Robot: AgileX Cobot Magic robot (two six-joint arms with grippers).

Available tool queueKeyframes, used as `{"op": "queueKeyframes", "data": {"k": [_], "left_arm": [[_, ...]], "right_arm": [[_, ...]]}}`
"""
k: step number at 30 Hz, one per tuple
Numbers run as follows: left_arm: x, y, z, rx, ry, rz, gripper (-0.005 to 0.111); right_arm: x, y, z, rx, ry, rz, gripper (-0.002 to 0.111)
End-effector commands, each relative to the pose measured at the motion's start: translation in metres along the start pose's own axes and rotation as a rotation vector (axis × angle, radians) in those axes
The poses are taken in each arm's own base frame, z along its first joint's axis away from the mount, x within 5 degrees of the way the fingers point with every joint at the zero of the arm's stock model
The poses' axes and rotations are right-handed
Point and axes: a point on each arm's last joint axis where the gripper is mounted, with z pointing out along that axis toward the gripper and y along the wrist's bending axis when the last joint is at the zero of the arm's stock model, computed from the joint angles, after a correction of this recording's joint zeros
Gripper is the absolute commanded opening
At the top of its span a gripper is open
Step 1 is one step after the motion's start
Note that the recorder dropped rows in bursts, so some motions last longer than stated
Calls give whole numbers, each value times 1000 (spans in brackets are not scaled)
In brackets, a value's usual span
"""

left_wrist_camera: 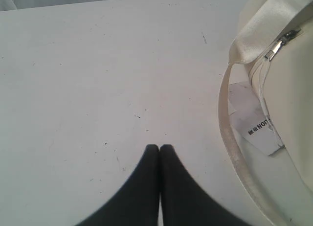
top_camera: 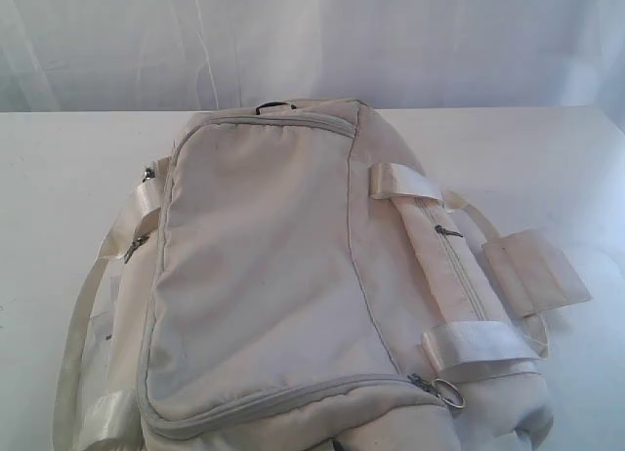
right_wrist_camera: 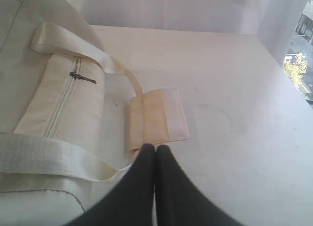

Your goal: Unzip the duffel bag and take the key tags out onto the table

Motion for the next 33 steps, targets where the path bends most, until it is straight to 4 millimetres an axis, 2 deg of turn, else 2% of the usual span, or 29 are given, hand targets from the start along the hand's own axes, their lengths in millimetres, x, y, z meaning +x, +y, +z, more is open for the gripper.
{"op": "queueKeyframes", "data": {"k": [1,26,33], "left_arm": [[1,0,0,-1,0,-13,0],[1,0,0,-1,0,-13,0],[0,0,0,-2,-7,26,0]], "right_arm": [[2,0,0,0,1,-1,0],[2,0,0,0,1,-1,0],[-2,-1,0,9,-43,-53,0]]}}
